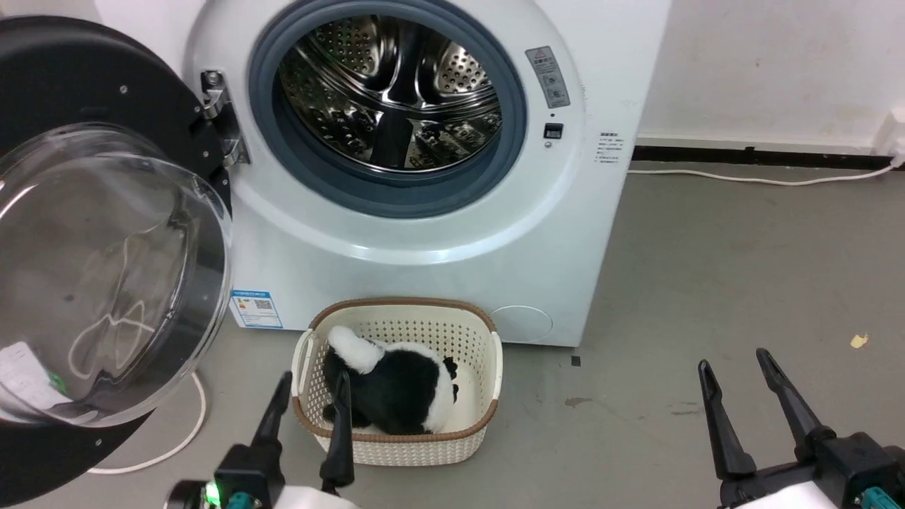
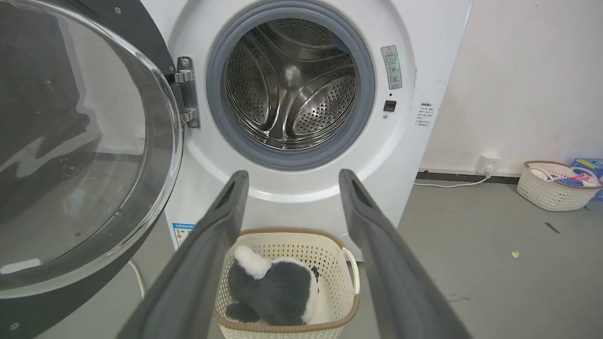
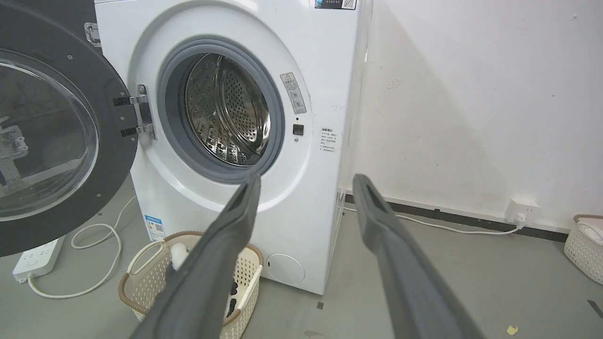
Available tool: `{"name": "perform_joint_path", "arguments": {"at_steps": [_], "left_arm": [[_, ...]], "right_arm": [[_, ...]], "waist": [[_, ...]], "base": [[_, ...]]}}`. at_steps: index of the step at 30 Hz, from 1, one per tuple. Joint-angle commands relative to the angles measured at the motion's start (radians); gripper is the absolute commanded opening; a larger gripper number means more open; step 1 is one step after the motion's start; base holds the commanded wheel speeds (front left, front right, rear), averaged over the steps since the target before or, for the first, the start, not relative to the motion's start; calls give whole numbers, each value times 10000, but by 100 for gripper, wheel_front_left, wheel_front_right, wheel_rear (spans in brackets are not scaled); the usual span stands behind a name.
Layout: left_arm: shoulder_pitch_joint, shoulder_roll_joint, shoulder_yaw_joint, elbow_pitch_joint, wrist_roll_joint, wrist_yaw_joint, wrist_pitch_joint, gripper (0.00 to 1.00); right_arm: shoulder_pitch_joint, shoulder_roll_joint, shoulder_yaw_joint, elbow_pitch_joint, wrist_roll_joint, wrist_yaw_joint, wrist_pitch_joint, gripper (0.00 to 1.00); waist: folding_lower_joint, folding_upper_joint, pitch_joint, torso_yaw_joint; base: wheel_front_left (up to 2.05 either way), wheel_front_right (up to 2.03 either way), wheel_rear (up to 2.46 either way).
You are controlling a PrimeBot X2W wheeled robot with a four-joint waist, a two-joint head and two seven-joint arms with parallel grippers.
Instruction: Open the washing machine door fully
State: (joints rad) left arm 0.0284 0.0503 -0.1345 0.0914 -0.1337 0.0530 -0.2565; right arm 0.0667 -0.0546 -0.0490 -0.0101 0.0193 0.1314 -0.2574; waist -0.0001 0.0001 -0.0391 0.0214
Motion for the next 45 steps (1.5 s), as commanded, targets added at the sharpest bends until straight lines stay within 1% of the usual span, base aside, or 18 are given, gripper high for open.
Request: {"name": "perform_joint_path", "arguments": {"at_steps": [1,12,27,29,30,45], "left_arm": [[197,17,-85,59,34,55,-53,100],[334,4,-307,329,138,180,-53,100],[124,1,-223,540,240,100,-53,100],[120,1,-162,487,51,141,-53,100],[252,-13,-162,486,26,151,6,0],[204,-16,-22,358,123,89,242,0]], "right_arm": [[174,42,15,17,74,-7,-43,100],[302,42,55,129,237,-7,-43,100],[331,43,169,311,363,-7,-43,100],[346,43,166,317,365,-7,-43,100],[143,-2,171,307,329,0,4,0],[44,2,204,290,282,-1,243,0]], "waist": [[1,-1,-18,-59],[1,-1,-106,-46],[1,-1,-262,11],[1,-1,-279,32],[1,-1,-280,30],[1,-1,-218,7]], "base": [[0,0,0],[0,0,0],[0,0,0],[0,0,0],[0,0,0],[0,0,0]]}}
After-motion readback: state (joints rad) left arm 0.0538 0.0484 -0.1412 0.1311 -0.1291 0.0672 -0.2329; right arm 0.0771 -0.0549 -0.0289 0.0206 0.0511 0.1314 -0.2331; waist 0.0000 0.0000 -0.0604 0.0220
